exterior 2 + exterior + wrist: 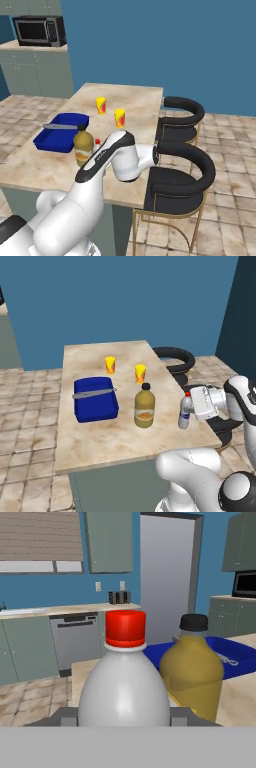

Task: Place the drinks on the dining counter in a tight cluster.

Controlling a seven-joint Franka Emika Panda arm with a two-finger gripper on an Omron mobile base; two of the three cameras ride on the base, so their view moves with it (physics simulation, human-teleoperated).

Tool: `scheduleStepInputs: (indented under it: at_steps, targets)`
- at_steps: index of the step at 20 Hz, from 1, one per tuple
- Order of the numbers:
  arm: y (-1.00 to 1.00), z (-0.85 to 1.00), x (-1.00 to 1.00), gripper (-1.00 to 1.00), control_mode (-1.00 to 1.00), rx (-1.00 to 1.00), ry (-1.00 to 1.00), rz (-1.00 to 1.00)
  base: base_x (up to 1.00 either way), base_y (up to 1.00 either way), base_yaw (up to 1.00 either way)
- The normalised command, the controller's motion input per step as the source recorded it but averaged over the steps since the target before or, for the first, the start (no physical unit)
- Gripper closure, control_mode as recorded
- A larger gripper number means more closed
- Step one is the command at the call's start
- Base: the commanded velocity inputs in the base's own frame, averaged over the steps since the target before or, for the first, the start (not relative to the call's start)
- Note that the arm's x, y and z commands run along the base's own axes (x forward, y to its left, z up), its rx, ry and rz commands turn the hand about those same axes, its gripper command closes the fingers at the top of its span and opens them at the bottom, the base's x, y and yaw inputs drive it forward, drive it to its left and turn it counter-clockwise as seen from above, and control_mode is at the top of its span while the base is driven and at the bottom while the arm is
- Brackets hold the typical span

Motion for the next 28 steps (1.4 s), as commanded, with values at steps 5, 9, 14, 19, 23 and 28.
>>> scheduleStepInputs:
  at_steps: [5, 9, 14, 19, 23, 28]
  targets:
    - [0.00, 0.00, 0.00, 1.00, 1.00, 0.00, 0.00, 0.00, 0.00, 0.00, 0.00]
    - [0.00, 0.00, 0.00, 1.00, 1.00, 0.00, 0.00, 0.00, 0.00, 0.00, 0.00]
    - [0.00, 0.00, 0.00, 1.00, 1.00, 0.00, 0.00, 0.00, 0.00, 0.00, 0.02]
    - [0.00, 0.00, 0.00, 1.00, 1.00, 0.00, 0.00, 0.00, 0.00, -0.02, 0.04]
    - [-0.19, 0.10, 0.00, 1.00, -1.00, 0.15, -0.04, 0.11, 0.00, 0.00, 0.00]
    - [-0.28, 0.04, 0.04, 1.00, -1.00, 0.13, -0.05, 0.09, 0.00, 0.00, 0.00]
